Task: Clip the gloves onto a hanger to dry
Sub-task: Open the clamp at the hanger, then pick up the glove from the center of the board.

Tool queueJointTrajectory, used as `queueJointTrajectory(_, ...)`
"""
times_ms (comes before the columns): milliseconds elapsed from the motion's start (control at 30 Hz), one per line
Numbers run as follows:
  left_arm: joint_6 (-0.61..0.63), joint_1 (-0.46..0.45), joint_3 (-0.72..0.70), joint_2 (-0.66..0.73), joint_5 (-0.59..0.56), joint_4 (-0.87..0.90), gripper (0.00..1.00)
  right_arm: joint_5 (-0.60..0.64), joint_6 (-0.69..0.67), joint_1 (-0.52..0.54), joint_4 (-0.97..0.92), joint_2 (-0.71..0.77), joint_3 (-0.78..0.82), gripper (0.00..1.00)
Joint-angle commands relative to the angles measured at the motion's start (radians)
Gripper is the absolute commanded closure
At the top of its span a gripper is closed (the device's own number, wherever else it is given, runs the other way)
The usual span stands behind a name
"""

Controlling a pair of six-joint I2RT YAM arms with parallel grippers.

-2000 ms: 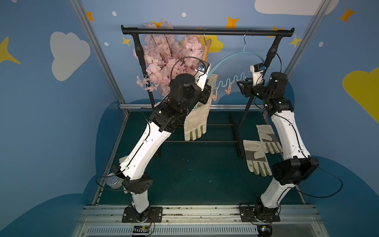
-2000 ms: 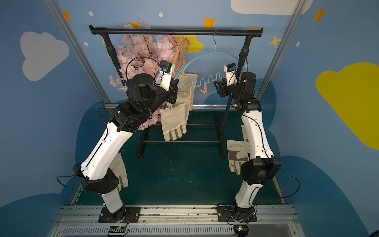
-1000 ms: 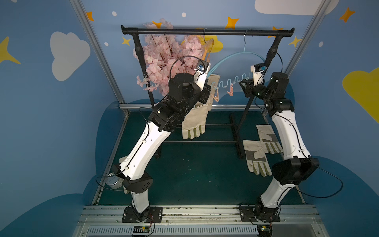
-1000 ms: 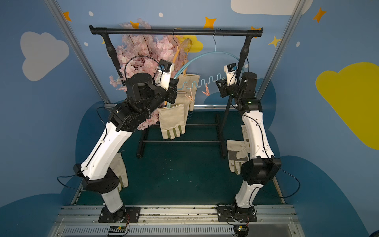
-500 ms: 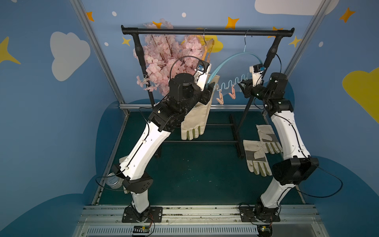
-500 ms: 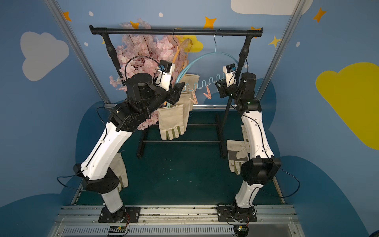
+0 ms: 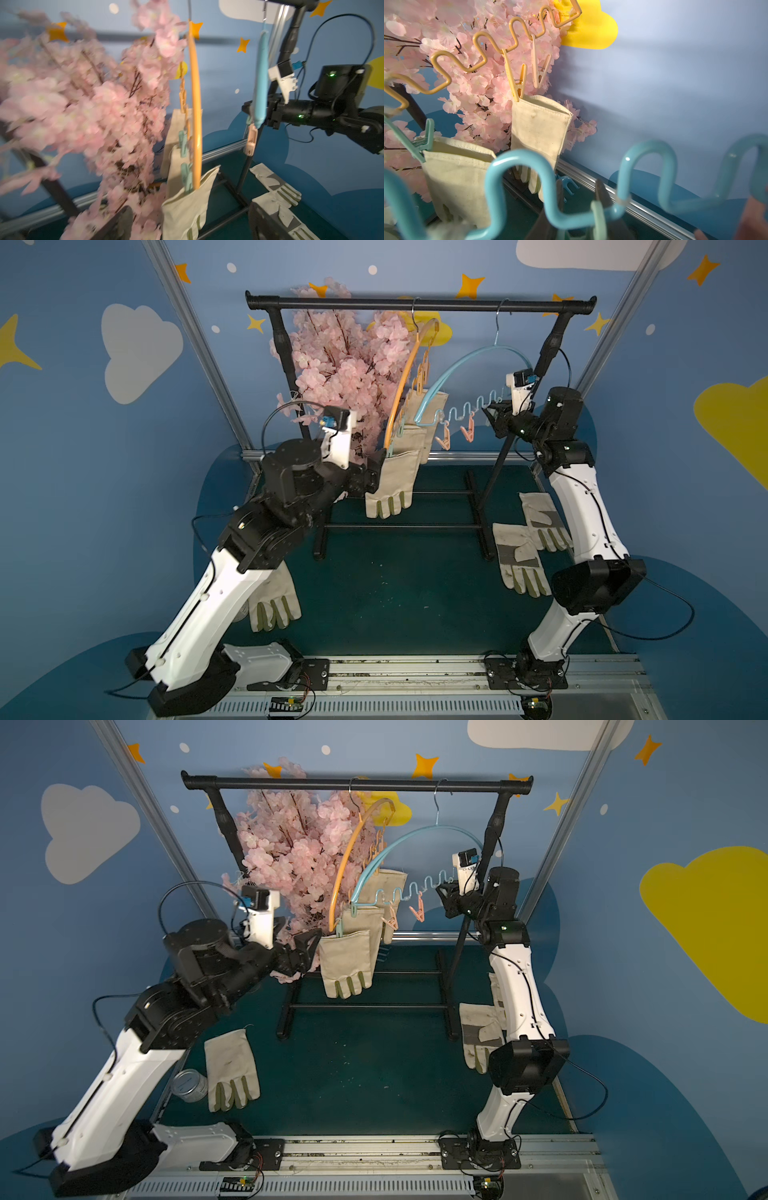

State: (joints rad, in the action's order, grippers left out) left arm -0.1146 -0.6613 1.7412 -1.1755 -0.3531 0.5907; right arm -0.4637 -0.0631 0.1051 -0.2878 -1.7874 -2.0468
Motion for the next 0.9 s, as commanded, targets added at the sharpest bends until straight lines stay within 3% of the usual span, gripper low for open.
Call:
queueJointTrajectory(0, -0.138, 0.063, -0.154, 0.126, -0.144, 0.076, 0.15, -0.004, 0.014, -0.004, 0.013, 0.016, -0.007, 0.78)
queueJointTrajectory(200, -0.398, 0.282, -0.474, 0.329, -0.219, 0.281, 0.2, -0.006, 0.026, -0.003, 0.015, 0.013, -0.012, 0.78)
queueJointTrajectory(267, -0.452, 0.38, -0.57, 0.351, -0.162, 0.31, 0.2, -0.007, 0.027, -0.002, 0.019, 0.011, -0.013, 0.78)
queueJointTrajectory(400, -0.517, 0.617, -0.753, 0.328, 0.064, 0.264, 0.2, -0.009, 0.026, 0.0, 0.01, 0.012, -0.019, 0.78)
queueJointTrajectory(500, -0.547, 0.765, -0.862, 0.26, 0.203, 0.163, 0.22, -0.009, 0.026, 0.0, 0.01, 0.019, -0.014, 0.78)
queueJointTrajectory(633, -0.547, 0.884, -0.926, 0.094, 0.264, 0.008, 0.24, -0.013, 0.029, 0.0, 0.012, 0.025, -0.007, 0.78)
queueJointTrajectory(800, -0.492, 0.919, -0.87, -0.163, 0.254, -0.12, 0.26, -0.016, 0.036, 0.002, 0.014, 0.026, -0.001, 0.78)
queueJointTrajectory(867, -0.483, 0.921, -0.805, -0.264, 0.25, -0.095, 0.27, -0.017, 0.036, 0.004, 0.015, 0.025, -0.001, 0.78)
